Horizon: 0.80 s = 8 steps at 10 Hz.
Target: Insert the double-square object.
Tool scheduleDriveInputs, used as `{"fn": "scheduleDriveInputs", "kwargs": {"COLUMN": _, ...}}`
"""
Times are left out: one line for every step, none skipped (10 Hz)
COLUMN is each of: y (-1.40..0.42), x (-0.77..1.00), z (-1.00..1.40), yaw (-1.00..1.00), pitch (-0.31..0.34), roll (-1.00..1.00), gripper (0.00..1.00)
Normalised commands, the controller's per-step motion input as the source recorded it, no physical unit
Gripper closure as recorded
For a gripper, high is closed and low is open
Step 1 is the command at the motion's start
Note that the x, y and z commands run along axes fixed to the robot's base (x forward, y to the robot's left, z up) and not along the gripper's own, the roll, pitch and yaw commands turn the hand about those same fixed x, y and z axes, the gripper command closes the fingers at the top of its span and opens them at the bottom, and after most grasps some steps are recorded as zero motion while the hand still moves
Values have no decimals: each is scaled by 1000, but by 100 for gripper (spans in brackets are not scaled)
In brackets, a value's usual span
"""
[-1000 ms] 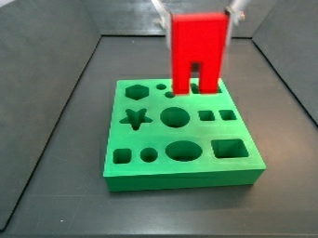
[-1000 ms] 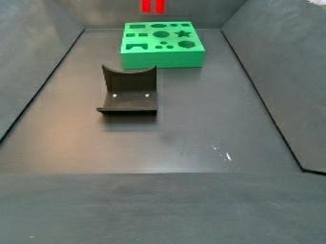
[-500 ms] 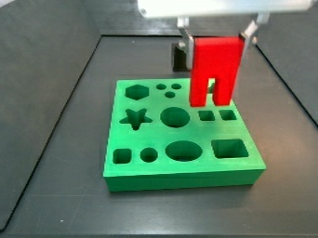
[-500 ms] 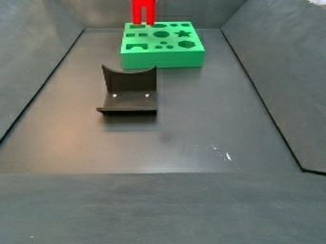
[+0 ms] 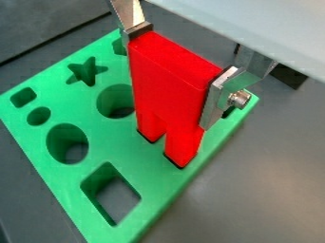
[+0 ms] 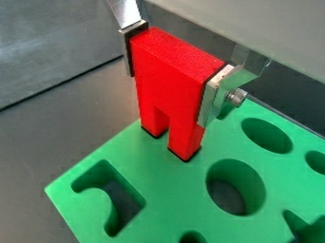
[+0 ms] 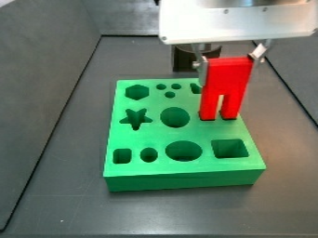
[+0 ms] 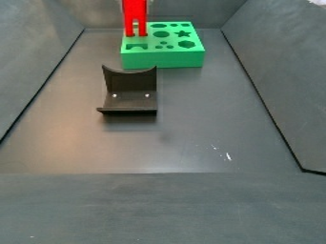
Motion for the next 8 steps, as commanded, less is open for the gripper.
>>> {"fn": "scheduleDriveInputs", "kwargs": {"y": 0, "x": 169, "z": -117, "yaw": 0, "pitch": 13, "roll": 0, "gripper": 100}}
{"fn": "scheduleDriveInputs", "kwargs": {"y": 0, "x": 31, "z": -177, "yaw": -31, "pitch": 0, "roll": 0, "gripper": 100}}
{"fn": "scheduleDriveInputs", "kwargs": {"y": 0, "x": -200, "z": -209, "yaw": 0, "pitch": -17, "roll": -24, "gripper": 100}}
{"fn": "scheduleDriveInputs", "kwargs": {"y": 0, "x": -251, "z": -191, "yaw": 0, "pitch": -26, "roll": -83, "gripper": 100}}
{"fn": "scheduleDriveInputs", "kwargs": {"y": 0, "x": -171, "z": -160, "yaw": 23, "pitch": -26, "roll": -117, "gripper": 100}}
{"fn": "scheduleDriveInputs", "kwargs": {"y": 0, "x": 0, "z": -229, "yaw": 37, "pitch": -6, "roll": -89, "gripper": 100}}
{"fn": "scheduleDriveInputs", "kwargs": {"y": -34, "x": 186, "z": -294, "yaw": 29, "pitch": 0, "roll": 0, "gripper": 100}}
{"fn": "scheduleDriveInputs", "kwargs": {"y": -314, "x": 349, "z": -234, "yaw": -177, "pitch": 11, "roll": 24, "gripper": 100}}
